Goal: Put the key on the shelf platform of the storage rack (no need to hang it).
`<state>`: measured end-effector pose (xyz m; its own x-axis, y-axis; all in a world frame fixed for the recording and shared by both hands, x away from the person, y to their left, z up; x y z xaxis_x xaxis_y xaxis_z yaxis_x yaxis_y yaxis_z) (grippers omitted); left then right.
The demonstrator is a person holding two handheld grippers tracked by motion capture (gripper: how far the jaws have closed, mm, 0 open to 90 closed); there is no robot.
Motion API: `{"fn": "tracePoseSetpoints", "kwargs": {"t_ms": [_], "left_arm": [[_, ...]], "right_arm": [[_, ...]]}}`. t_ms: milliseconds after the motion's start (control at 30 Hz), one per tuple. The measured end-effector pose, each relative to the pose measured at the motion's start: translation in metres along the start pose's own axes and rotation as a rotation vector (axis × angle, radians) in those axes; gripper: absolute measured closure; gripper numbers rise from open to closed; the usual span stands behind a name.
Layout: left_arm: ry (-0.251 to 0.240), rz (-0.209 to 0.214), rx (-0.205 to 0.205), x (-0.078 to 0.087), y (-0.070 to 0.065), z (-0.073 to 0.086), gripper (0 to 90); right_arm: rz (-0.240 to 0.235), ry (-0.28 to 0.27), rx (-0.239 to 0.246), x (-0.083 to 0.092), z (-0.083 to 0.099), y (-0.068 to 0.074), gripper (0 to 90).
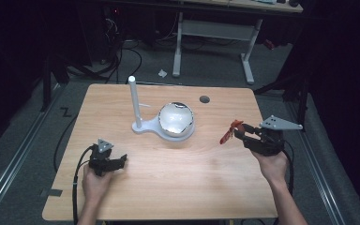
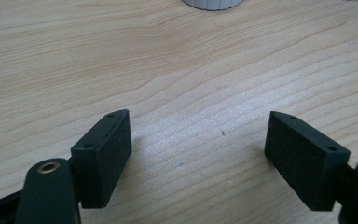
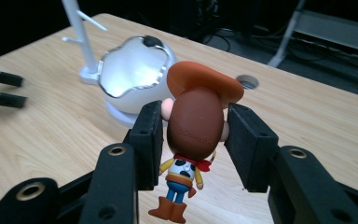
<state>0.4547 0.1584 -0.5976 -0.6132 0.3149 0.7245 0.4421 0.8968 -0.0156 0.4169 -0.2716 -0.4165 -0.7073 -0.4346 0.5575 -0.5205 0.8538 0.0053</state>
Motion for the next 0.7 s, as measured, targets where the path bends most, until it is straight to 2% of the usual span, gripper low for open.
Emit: {"fn": "tracePoseSetpoints", "kwargs": {"t_ms": [200, 700], "left_arm": [[0.0, 0.0, 0.0, 0.0, 0.0, 0.0, 23.3], [0.0, 0.0, 0.0, 0.0, 0.0, 0.0, 23.3]], "right_arm": [[-0.067, -0.017, 0.02, -0.003, -0.013, 0.018, 57.8], [-0.159, -0.037, 0.061, -0.017, -0.047, 0.049, 57.7]]}}
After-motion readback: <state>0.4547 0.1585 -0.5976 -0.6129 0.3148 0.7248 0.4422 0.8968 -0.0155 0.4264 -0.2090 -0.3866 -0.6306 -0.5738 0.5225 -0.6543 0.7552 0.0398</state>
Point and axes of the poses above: each handheld gripper's, and its own axes: x roughly backward along the jaws, z roughly out of its underside, y roughly to its left, the point moved 9 cm from there along -x, roughly forward along the jaws, and after that the axes turned 4 degrees about y, right-handed, at the moved point
